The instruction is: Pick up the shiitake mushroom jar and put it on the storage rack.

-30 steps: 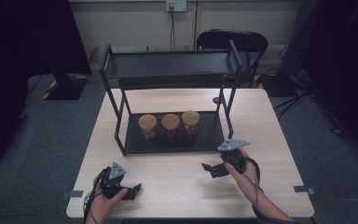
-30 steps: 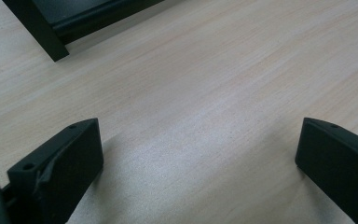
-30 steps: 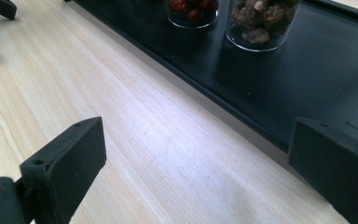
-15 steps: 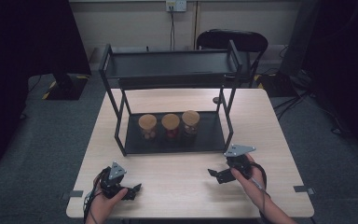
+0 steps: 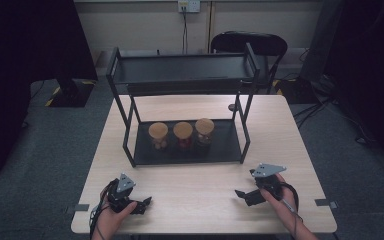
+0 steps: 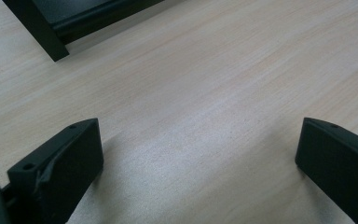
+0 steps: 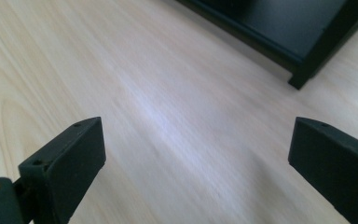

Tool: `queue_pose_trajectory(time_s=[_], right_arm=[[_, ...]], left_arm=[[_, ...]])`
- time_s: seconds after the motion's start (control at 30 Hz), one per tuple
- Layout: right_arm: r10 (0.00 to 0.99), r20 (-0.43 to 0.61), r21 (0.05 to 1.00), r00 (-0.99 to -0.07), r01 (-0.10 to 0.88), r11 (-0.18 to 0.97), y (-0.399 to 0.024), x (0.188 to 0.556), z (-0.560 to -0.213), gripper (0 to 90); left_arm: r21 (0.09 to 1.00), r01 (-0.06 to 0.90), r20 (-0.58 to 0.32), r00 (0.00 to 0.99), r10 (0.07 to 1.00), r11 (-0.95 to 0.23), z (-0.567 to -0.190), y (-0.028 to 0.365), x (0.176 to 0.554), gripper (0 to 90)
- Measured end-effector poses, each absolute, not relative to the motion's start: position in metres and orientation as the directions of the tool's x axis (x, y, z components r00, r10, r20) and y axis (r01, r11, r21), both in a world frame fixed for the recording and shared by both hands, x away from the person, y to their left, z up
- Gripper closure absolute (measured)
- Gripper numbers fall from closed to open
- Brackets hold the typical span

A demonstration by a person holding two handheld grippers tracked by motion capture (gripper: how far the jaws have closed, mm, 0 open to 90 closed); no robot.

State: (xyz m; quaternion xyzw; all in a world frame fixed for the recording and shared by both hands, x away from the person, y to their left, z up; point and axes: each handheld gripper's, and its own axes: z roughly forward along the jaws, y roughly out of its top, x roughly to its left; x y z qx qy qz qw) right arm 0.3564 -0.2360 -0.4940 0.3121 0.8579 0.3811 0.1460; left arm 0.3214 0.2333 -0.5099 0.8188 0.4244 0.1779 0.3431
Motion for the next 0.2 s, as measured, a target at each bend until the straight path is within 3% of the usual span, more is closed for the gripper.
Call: queue_pose_trajectory(time_s=[0.2], right_arm=[[0.646, -0.021, 0.725, -0.763, 0.433, 0.535, -0.2442, 0.3496, -0.4976, 2.5]], left_arm=[[0.713, 0.574, -0.001, 0.575, 0.818, -0.402, -0.5100, 0.2332, 0.3214, 0.4]])
